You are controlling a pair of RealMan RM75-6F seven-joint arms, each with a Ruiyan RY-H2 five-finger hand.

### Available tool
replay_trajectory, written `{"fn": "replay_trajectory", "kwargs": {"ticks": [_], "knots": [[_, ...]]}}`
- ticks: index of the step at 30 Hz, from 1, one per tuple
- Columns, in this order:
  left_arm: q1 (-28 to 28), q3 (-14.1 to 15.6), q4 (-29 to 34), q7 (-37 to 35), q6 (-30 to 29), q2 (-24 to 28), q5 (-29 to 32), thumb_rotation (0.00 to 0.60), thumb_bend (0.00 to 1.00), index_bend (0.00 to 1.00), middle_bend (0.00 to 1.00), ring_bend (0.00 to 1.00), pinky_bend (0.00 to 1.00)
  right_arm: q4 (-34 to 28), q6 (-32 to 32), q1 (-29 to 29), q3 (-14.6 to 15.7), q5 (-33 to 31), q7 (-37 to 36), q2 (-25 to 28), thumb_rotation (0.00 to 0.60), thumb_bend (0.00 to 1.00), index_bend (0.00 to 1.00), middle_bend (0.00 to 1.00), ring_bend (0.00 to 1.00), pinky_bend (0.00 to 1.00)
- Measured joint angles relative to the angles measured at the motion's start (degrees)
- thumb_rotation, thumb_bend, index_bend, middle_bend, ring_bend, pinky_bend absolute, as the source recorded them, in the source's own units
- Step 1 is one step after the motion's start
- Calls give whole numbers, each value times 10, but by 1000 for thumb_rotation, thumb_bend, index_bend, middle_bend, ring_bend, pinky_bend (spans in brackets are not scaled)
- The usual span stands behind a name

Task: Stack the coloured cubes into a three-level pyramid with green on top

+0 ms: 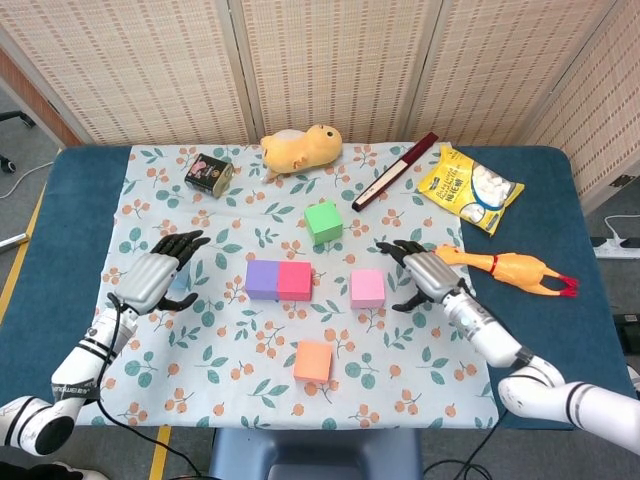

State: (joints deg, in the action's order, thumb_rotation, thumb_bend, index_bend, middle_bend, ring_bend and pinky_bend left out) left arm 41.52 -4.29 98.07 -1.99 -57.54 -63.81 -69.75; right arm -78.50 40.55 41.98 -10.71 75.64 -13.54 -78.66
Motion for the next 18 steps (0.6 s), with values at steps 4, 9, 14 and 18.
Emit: {"fn": "replay_trajectory", "kwargs": {"ticks": [4, 9, 14, 18], "knots": [[-8, -1, 1, -18, -2, 6, -15, 600, 330, 86, 0, 0, 64, 36, -19, 23, -4, -19, 16, -41, 600, 0, 24, 144, 0, 73], [-16, -3, -1, -43, 3, 10, -36, 600, 332, 87, 0, 0, 63, 63, -26, 34, -4, -35, 35, -70, 600, 0, 84, 154, 0, 73], [-22, -4, -3, -55, 5, 10, -51, 600, 332, 86, 0, 0, 63, 79, -23, 36, -1, -50, 51, -86, 600, 0, 164, 161, 0, 76], [-25, -9, -5, -63, 6, 11, -59, 600, 332, 86, 0, 0, 63, 85, -22, 38, 0, -59, 58, -93, 600, 0, 201, 164, 0, 79]]}}
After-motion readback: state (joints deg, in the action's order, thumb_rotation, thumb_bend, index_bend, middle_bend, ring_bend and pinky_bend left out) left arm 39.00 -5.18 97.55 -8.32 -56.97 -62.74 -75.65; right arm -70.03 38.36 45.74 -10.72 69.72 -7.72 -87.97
